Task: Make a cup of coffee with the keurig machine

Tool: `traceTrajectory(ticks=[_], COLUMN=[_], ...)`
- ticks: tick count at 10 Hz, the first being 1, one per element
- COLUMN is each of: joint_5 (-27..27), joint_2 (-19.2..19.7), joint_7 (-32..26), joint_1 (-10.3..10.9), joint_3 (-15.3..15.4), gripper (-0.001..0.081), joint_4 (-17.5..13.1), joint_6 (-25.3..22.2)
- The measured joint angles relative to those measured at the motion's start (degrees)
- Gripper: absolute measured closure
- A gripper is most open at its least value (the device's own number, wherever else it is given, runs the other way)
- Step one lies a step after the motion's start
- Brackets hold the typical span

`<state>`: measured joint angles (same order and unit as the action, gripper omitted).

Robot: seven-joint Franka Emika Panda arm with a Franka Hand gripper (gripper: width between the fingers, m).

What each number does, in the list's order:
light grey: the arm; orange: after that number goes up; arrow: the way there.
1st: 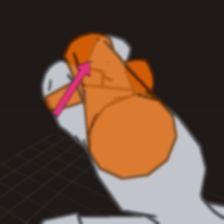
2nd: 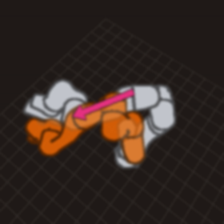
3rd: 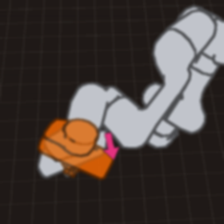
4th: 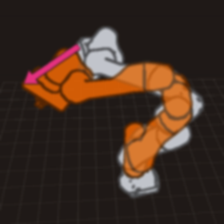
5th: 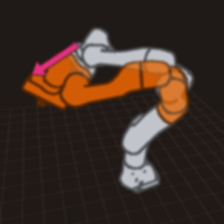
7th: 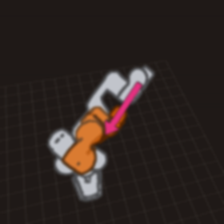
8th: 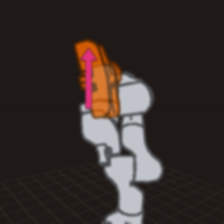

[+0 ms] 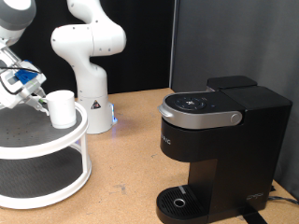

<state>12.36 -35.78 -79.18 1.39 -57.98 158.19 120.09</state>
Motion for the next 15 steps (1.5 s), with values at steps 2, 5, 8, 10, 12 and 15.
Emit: traceTrajectory(ticks=[2, 5, 8, 10, 12, 15], joint_5=[0.01, 0.11, 0.84, 1.0, 0.97, 0.68], joint_2=[0.0, -0.35, -2.61, -4.61, -6.55, -8.2], joint_7=[0.0, 0.0, 2.22, 5.29, 7.41, 9.55], joint_1=[0.15, 0.15, -0.26, -0.8, -1.32, -1.99], joint_3=[-0.06, -0.02, 0.73, 2.1, 3.9, 6.26], gripper=[0.0532, 0.0737, 0.0737, 0.0737, 0.0737, 0.0737], joint_4=[0.0, -0.07, -1.44, -3.89, -6.09, -8.77], joint_6=[0.09, 0.09, -3.02, -8.21, -11.9, -16.07])
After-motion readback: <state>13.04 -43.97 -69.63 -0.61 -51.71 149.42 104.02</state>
